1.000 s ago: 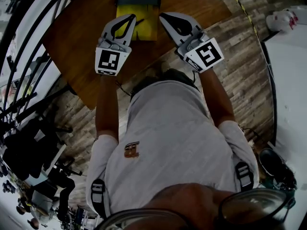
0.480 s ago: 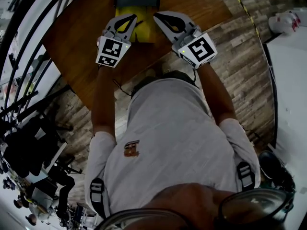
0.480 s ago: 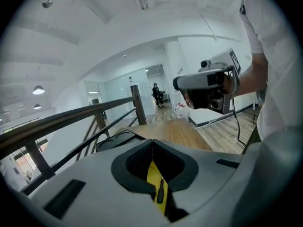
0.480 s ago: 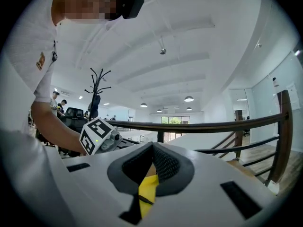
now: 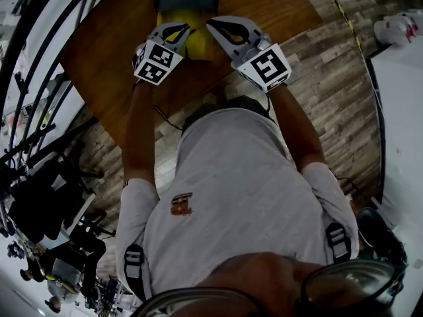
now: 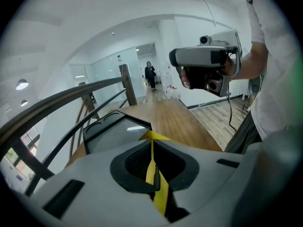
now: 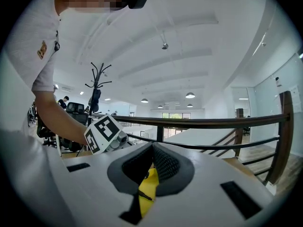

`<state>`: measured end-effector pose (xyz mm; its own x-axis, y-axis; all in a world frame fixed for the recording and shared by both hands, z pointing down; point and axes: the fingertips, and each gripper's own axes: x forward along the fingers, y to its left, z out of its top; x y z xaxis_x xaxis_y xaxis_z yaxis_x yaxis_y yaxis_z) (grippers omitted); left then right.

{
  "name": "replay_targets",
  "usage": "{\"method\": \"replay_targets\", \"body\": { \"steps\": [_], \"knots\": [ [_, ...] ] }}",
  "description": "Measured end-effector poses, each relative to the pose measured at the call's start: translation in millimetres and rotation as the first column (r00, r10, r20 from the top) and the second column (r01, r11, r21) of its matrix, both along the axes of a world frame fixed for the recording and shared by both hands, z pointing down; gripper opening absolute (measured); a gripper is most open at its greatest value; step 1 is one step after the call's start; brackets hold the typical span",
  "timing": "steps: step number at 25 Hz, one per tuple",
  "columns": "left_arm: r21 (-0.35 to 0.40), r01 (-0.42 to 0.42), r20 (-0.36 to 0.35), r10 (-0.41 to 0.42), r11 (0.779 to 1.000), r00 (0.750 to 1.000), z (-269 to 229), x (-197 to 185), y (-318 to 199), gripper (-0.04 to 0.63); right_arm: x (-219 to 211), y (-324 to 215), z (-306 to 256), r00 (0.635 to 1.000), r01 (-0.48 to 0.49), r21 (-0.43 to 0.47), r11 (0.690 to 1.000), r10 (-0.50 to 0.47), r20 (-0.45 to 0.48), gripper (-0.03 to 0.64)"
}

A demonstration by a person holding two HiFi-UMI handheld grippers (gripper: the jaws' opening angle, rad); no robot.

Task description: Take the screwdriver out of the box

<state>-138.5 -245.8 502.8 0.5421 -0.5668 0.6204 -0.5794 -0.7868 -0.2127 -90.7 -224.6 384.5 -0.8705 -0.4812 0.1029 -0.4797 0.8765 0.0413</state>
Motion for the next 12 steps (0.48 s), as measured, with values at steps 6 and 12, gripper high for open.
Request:
{"method": "replay_targets", "body": {
  "steps": [6,12],
  "knots": [
    [-0.087,-0.014,0.076,0.021,0.996,0.997,31,8,-7,0.023,7,-9,11,1.000,0.011,0.007,1.000,-0.010,-0.025,0.032],
    [-0.150,-0.036,0.144,0.058,0.988,0.988,52,8,-9,0.023,8,-11,16,0.999,0.011,-0.012,1.000,-0.011,-0.032,0.032]
  ]
}}
